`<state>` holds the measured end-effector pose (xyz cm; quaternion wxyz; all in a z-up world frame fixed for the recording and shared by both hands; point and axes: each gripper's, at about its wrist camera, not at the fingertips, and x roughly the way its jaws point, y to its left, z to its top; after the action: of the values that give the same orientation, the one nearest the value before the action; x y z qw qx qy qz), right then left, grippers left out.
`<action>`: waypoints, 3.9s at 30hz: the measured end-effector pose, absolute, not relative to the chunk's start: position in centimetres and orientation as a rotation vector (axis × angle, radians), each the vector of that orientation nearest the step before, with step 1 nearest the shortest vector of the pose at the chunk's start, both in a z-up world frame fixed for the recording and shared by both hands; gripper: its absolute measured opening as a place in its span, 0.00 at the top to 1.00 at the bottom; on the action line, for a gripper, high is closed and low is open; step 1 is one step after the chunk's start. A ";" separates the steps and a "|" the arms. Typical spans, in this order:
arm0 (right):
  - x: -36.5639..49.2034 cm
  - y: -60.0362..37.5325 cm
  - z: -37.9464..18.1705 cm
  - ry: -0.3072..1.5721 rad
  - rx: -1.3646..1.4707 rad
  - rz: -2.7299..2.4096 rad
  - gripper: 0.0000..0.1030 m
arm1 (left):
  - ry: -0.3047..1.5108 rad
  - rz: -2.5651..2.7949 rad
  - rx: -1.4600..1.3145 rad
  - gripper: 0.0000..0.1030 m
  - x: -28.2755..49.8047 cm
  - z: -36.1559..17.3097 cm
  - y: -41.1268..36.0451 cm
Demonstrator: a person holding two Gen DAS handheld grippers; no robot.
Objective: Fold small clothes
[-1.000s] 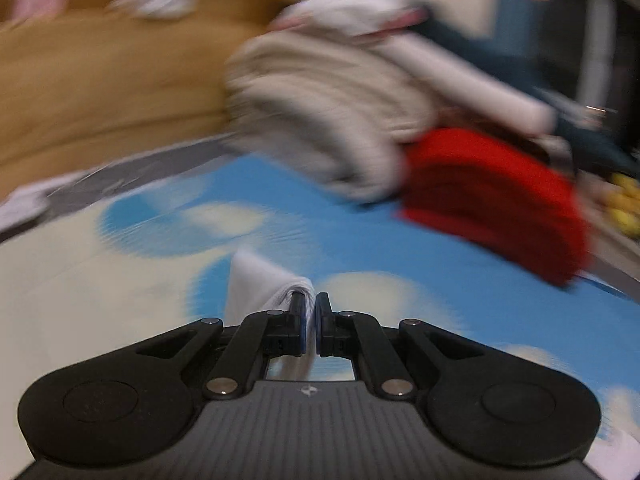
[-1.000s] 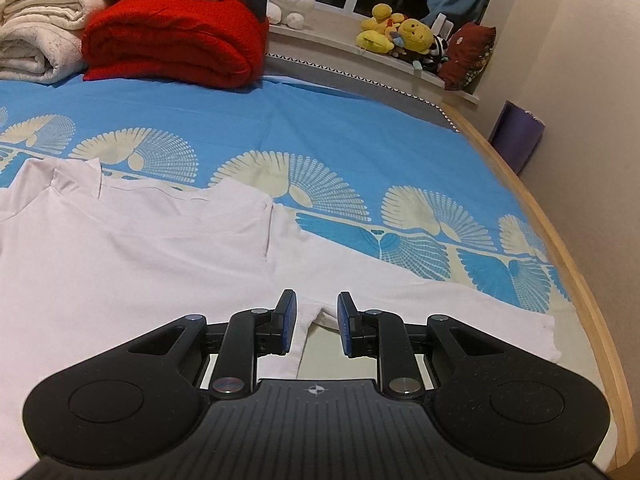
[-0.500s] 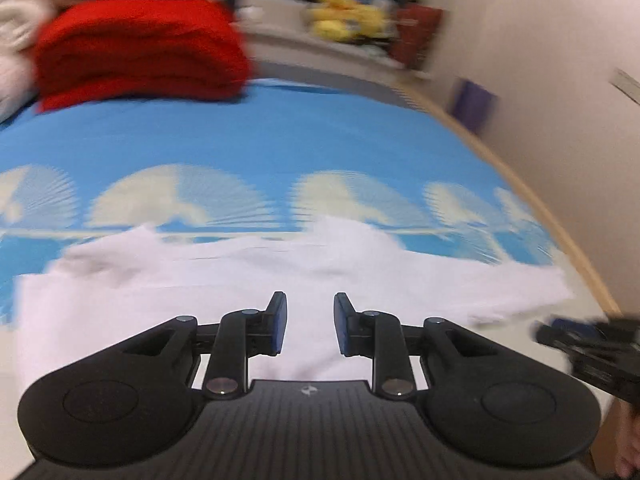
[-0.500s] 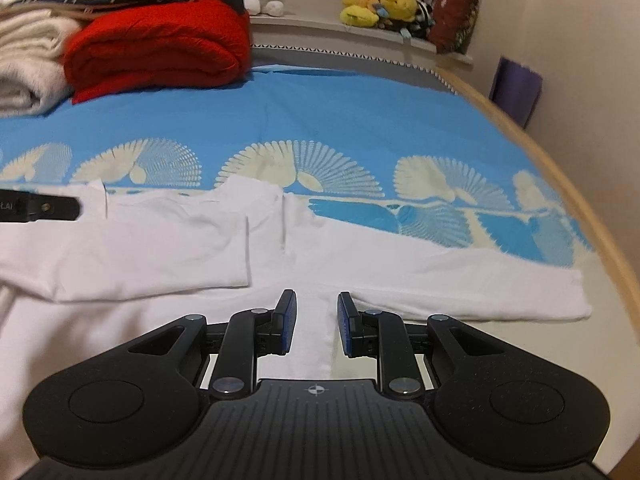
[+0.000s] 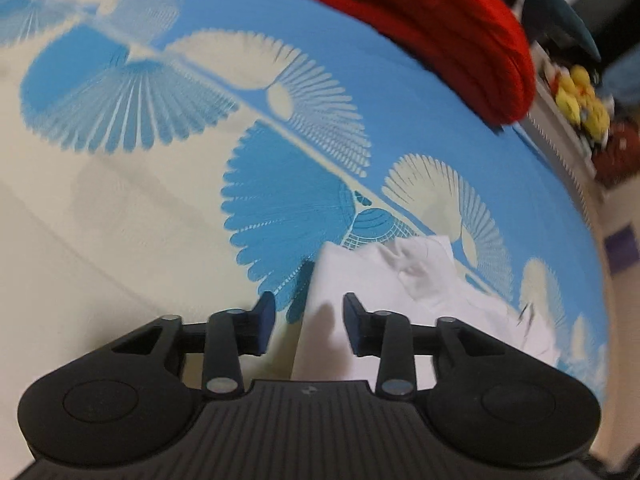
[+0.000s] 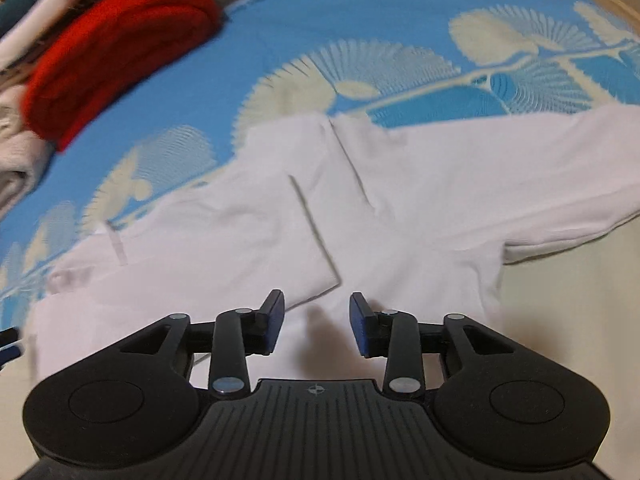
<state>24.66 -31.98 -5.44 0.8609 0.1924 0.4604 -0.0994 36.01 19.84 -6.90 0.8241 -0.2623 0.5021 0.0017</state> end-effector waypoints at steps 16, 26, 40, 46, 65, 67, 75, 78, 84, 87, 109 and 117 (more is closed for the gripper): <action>26.8 -31.4 -3.5 0.794 0.354 -0.100 0.99 | 1.097 -0.044 -0.845 0.48 37.9 -10.5 20.8; 23.8 -38.6 -1.3 0.770 0.392 -0.474 0.99 | 1.054 -0.093 -0.737 0.45 37.9 -8.2 18.5; 23.5 -39.3 -1.7 0.783 0.406 -0.426 0.99 | 1.062 -0.271 -0.584 0.93 38.2 -8.6 11.8; 23.7 -37.9 -0.9 0.736 0.452 -0.262 0.99 | 0.924 -0.096 -0.395 0.96 38.3 -5.3 15.8; 25.8 -36.0 -4.3 1.037 0.239 -0.207 0.99 | 1.241 -0.316 0.016 0.85 33.8 -9.5 13.4; 25.5 -37.1 -5.2 1.057 0.282 -0.274 0.97 | 1.217 -0.240 0.076 0.81 33.7 -8.8 13.6; 25.8 -36.8 -4.7 0.963 0.347 -0.174 0.75 | 1.115 -0.141 -0.305 0.46 35.7 -8.1 16.9; 26.2 -36.0 -6.3 1.015 0.338 -0.146 0.75 | 1.094 -0.098 -0.440 0.46 37.1 -8.9 17.2; 26.2 -34.1 -5.6 0.948 0.243 -0.106 0.99 | 1.056 -0.082 -0.510 0.97 38.3 -10.7 16.7; 25.1 -34.3 -2.5 0.706 0.293 -0.047 0.99 | 0.898 -0.097 -0.565 0.97 37.9 -9.3 17.9; 25.1 -37.3 -4.8 0.937 0.480 -0.257 0.91 | 1.214 -0.287 -0.106 0.73 35.2 -10.1 10.5; 21.7 -41.8 -1.6 0.864 0.540 -0.304 0.67 | 1.089 -0.179 0.045 0.74 31.9 -2.3 6.0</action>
<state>21.70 -41.79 -1.62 0.8619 0.2573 0.4122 -0.1447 31.94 6.05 -2.26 0.8514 0.0212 0.5172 -0.0849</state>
